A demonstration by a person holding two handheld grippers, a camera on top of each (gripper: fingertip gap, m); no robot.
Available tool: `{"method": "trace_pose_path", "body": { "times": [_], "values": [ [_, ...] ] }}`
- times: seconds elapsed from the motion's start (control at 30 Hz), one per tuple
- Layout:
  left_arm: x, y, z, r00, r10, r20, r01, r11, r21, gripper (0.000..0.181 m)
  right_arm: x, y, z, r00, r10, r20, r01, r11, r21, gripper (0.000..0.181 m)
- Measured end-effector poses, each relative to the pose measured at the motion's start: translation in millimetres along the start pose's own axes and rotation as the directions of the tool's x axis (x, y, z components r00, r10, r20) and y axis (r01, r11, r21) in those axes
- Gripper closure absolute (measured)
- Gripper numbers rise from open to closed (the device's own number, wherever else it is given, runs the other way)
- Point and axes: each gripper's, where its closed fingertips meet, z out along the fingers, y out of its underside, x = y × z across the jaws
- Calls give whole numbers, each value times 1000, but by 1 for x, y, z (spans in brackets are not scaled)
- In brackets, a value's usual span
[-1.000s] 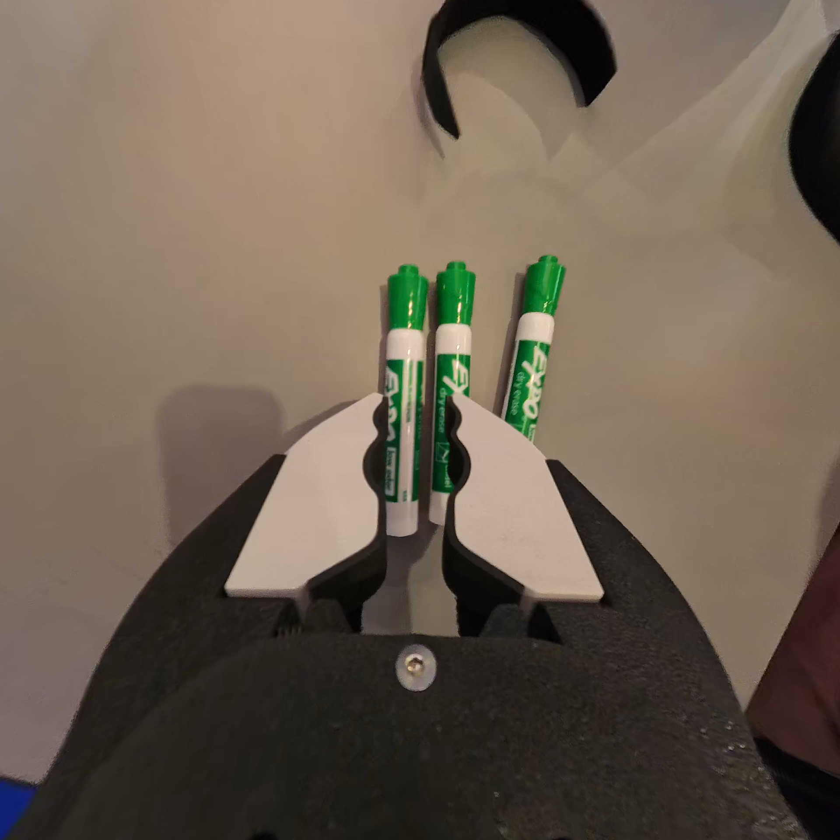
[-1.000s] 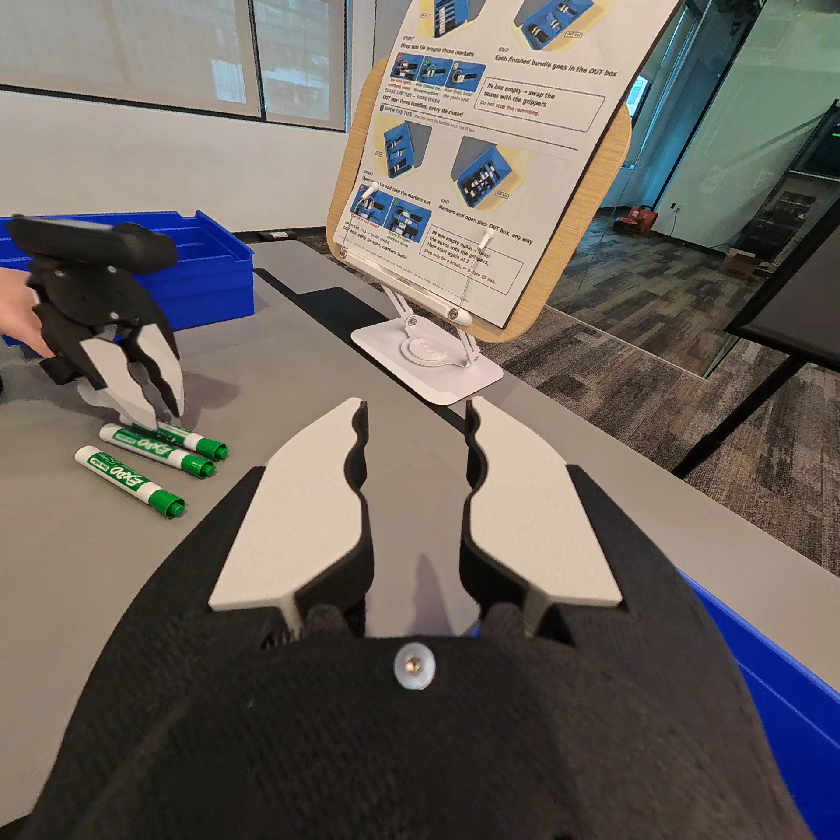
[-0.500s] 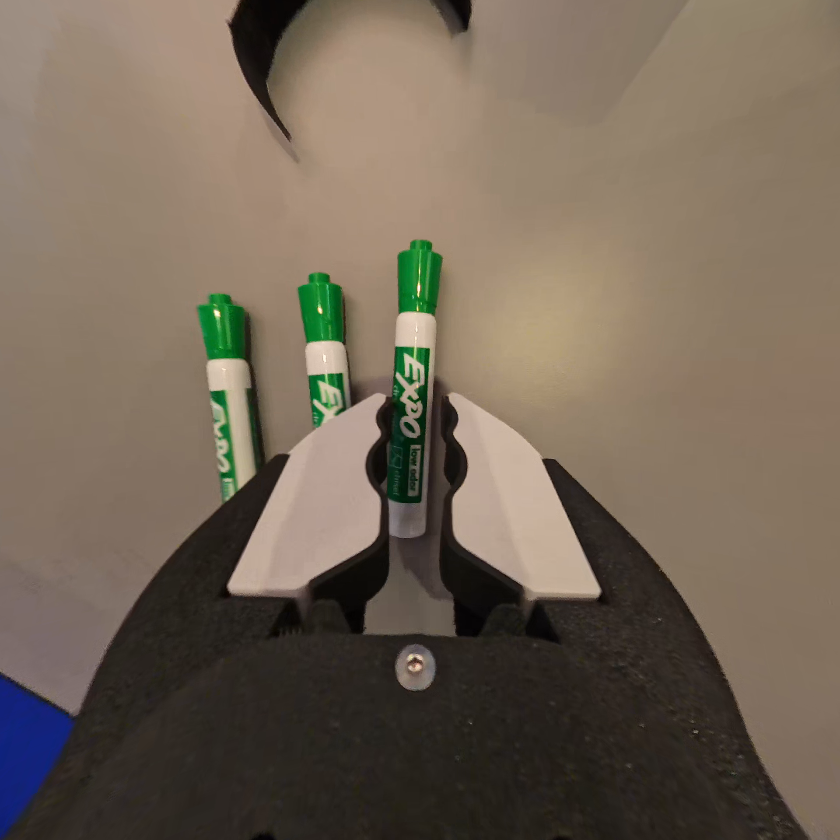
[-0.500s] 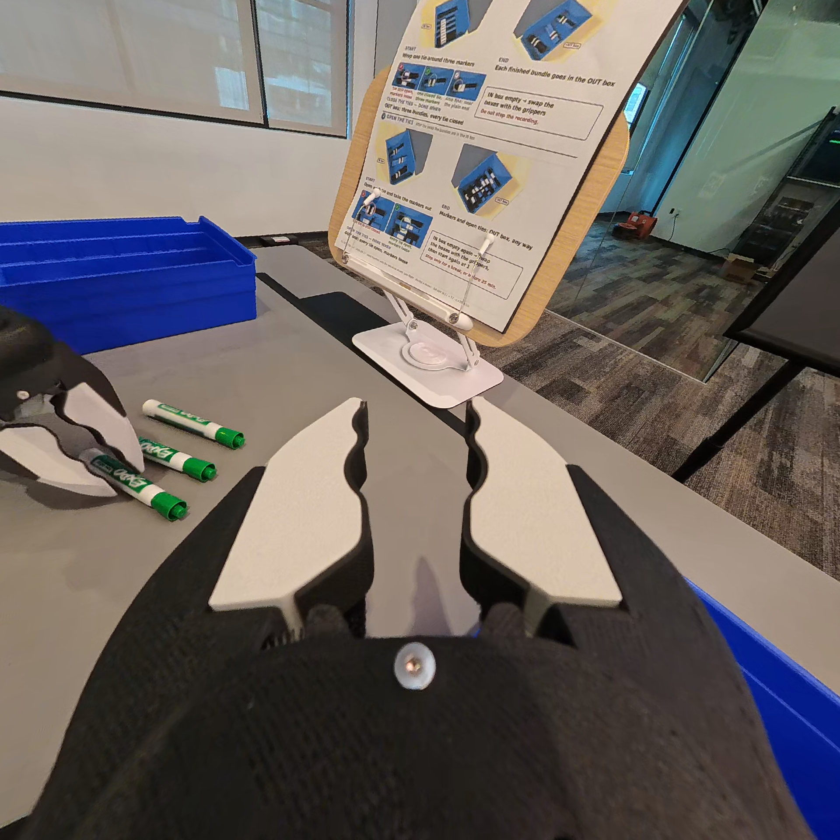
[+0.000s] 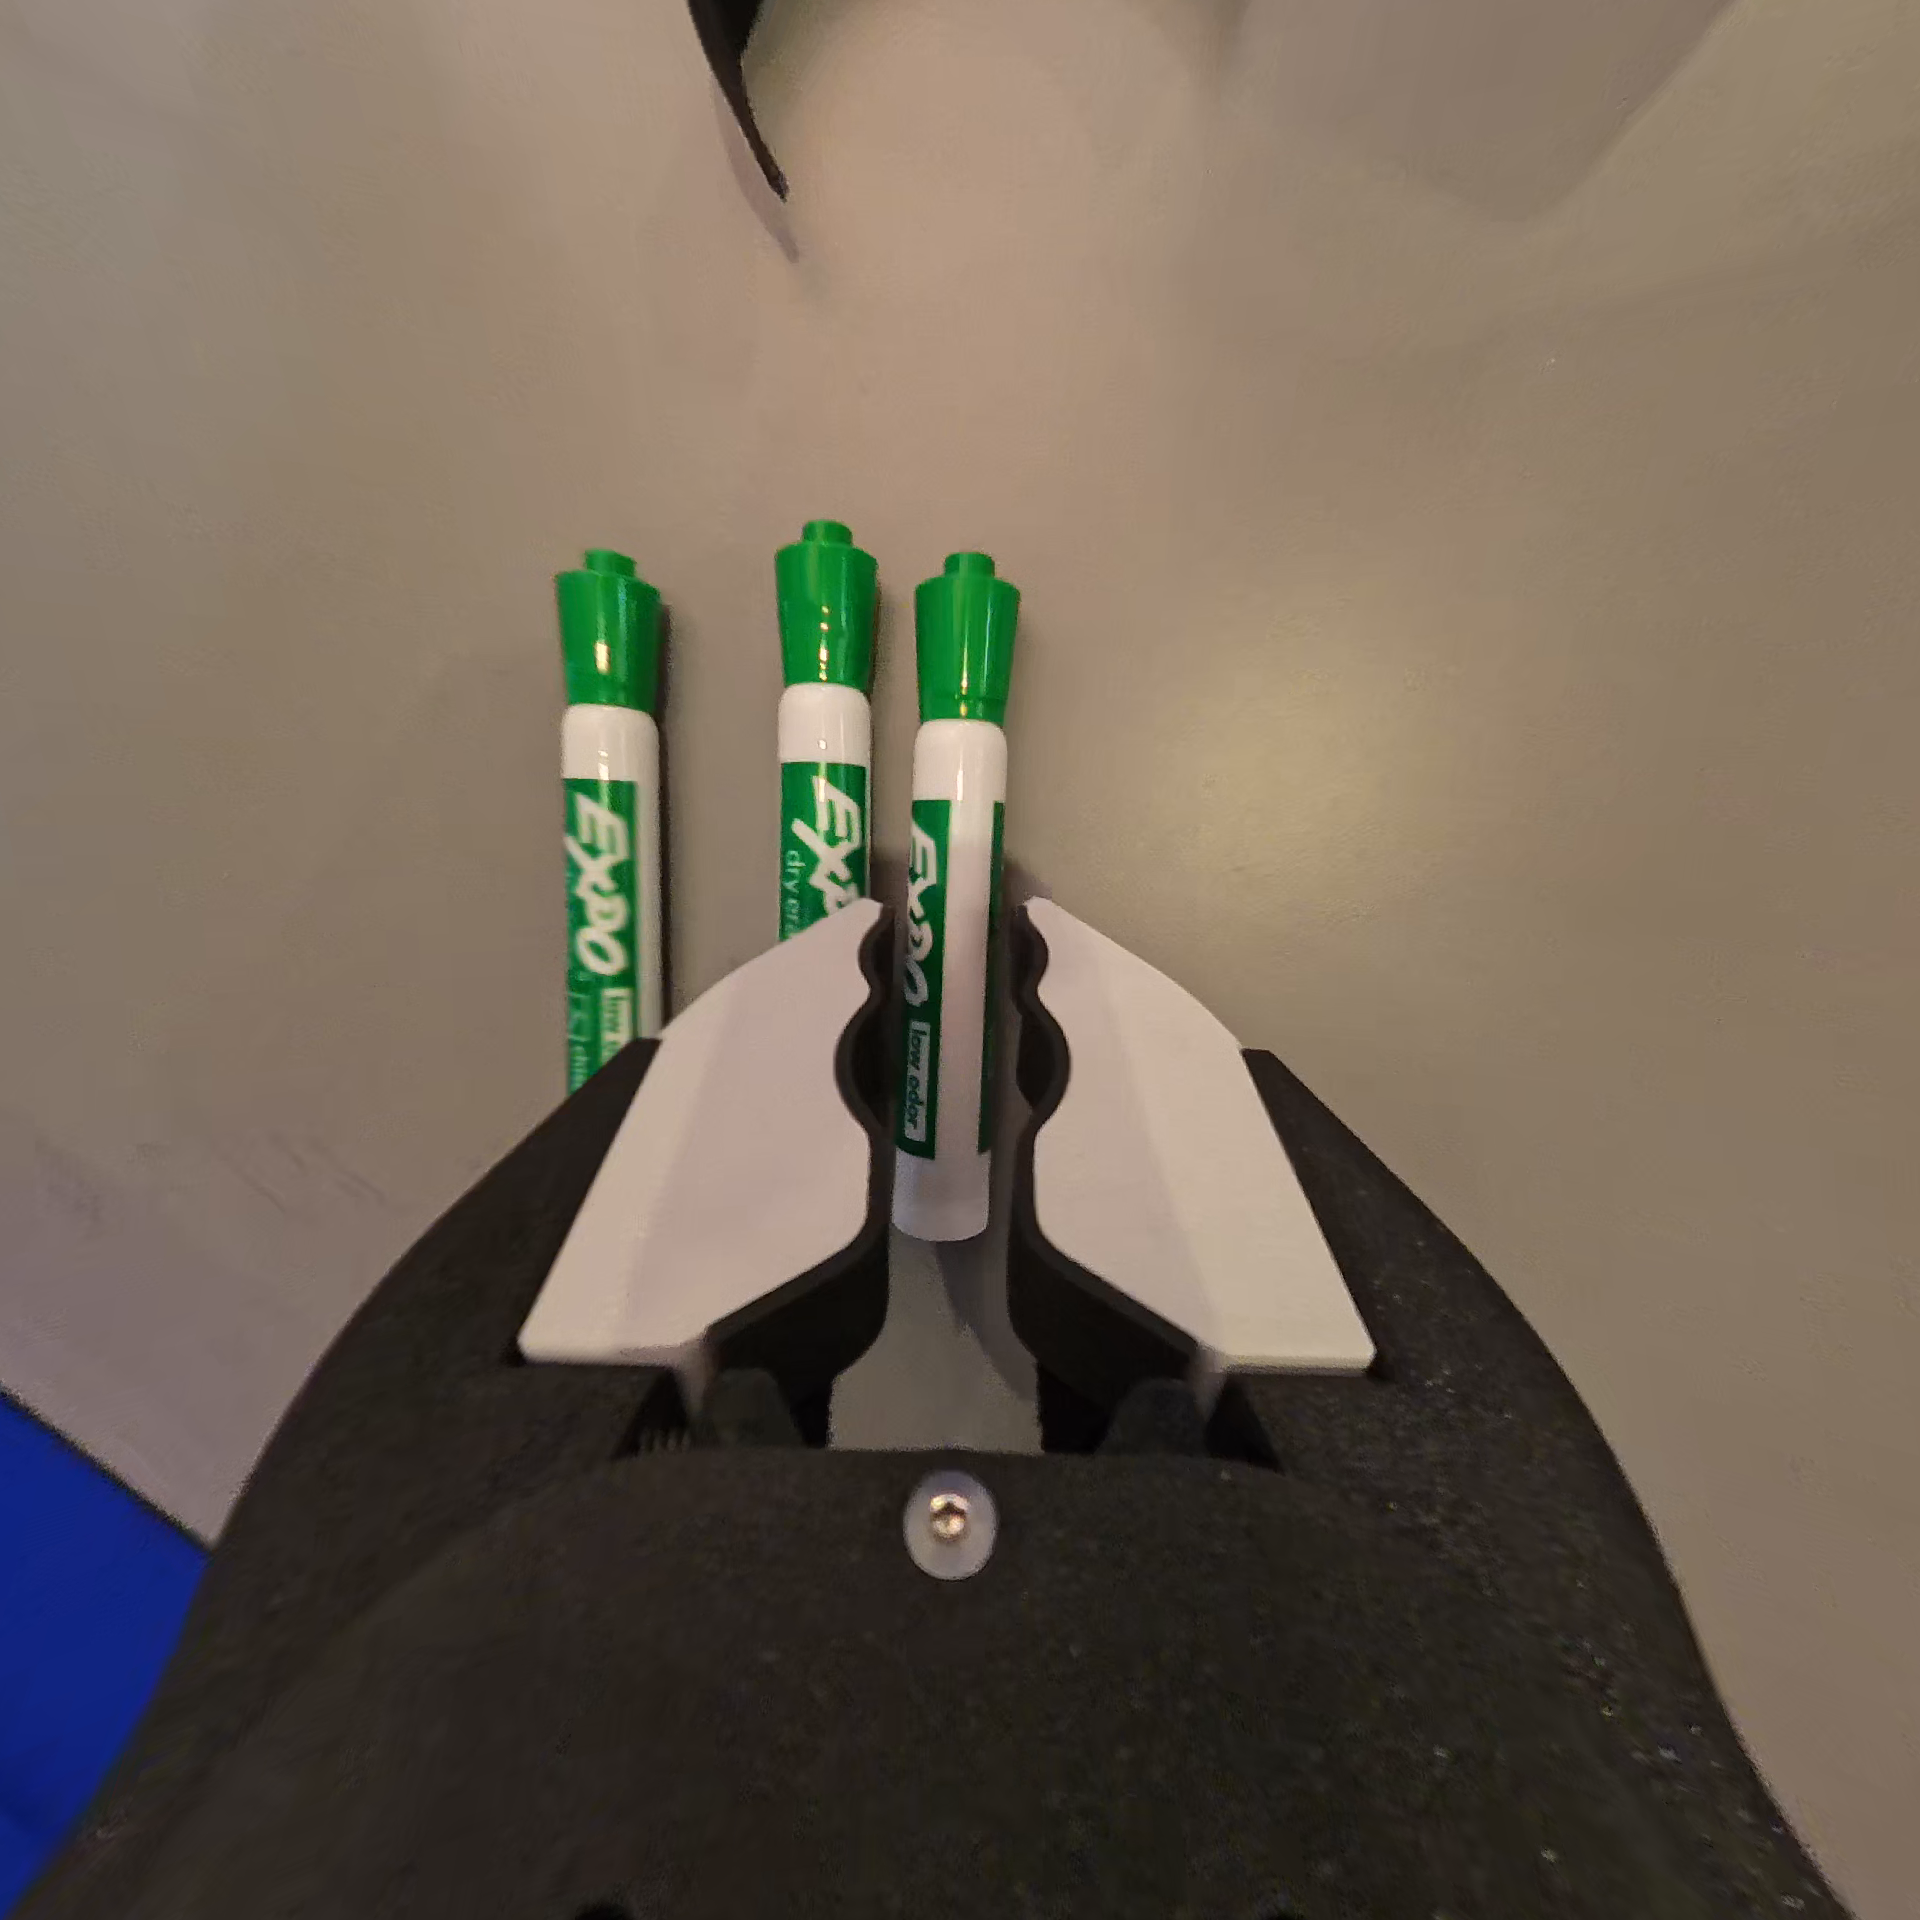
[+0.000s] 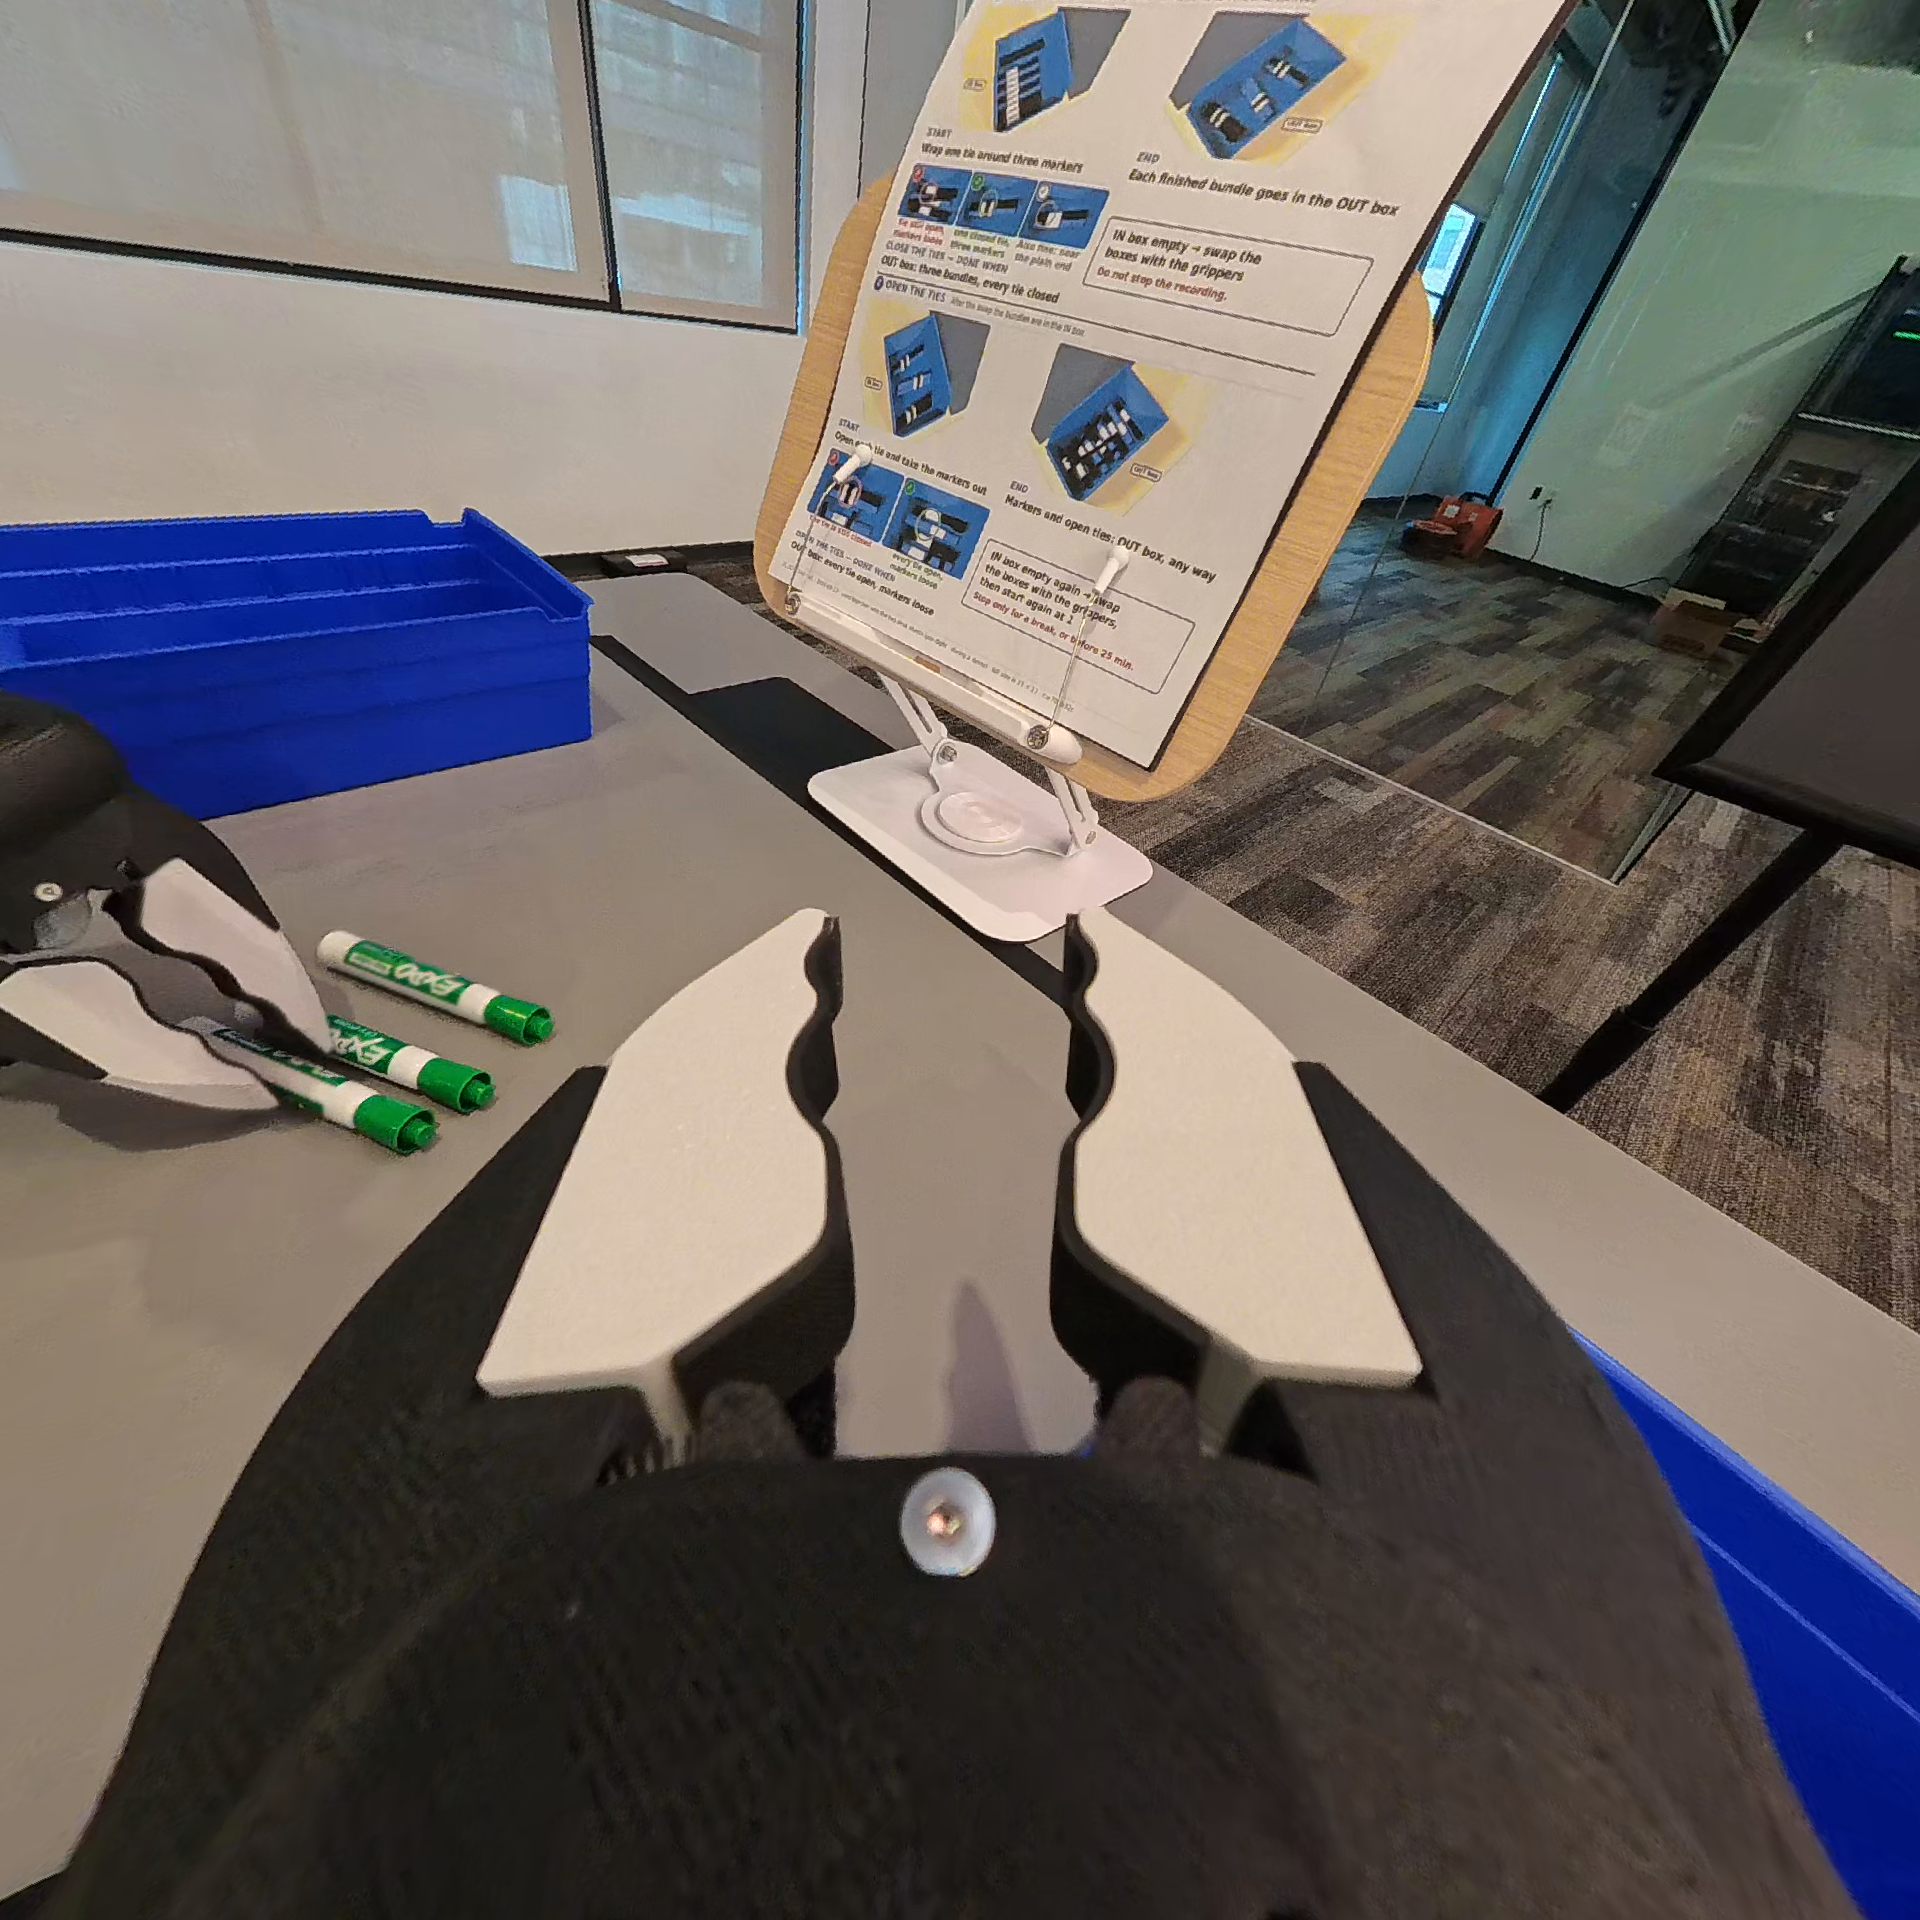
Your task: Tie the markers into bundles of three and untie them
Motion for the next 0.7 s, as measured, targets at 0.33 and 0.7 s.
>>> {"method": "trace_pose_path", "body": {
  "times": [0.33, 0.7],
  "values": [
    [-14, -13, -9, 992, 46, 120, -55, 996, 68, 159, 0, -1, -1, 1000, 2, 1, -2, 1000, 7, 139],
    [-60, -11, -11, 985, -80, -150, 86, 996, 38, 150, -2, 0, 1, 1000, -2, 9, 2, 1000, -1, 139]
  ]
}}
